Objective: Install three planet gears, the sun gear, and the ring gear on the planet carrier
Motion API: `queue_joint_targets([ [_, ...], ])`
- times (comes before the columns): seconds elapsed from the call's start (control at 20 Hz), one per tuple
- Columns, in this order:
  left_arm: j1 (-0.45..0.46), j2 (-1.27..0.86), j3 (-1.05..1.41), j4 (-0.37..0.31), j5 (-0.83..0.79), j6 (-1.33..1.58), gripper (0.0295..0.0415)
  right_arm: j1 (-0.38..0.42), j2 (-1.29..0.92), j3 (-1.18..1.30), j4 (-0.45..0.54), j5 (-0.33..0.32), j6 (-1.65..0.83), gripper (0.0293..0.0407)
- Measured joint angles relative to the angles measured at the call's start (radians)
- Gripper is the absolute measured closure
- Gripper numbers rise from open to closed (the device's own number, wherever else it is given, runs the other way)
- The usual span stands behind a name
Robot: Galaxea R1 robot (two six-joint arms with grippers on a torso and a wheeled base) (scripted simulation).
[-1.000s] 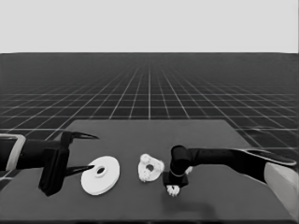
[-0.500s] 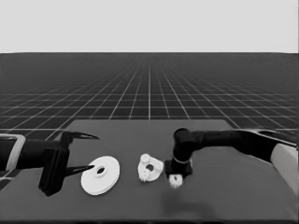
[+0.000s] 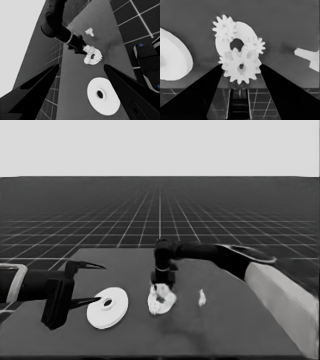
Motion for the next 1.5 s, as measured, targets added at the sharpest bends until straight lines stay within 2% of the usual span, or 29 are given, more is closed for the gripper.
queue_joint_targets([
  [0.3, 0.000, 0.000, 0.000, 0.000, 0.000, 0.000, 0.0326, 0.001, 0.057, -0.114, 0.004, 0.007, -0.055, 0.0390],
  [0.4, 0.000, 0.000, 0.000, 0.000, 0.000, 0.000, 0.0326, -0.079, 0.069, -0.157, -0.073, 0.029, -0.082, 0.0390],
  [0.55, 0.000, 0.000, 0.000, 0.000, 0.000, 0.000, 0.0326, -0.114, 0.076, -0.184, -0.104, 0.042, -0.098, 0.0390],
  [1.5, 0.000, 0.000, 0.000, 0.000, 0.000, 0.000, 0.0326, -0.132, 0.077, -0.191, -0.111, 0.046, 0.030, 0.0391],
])
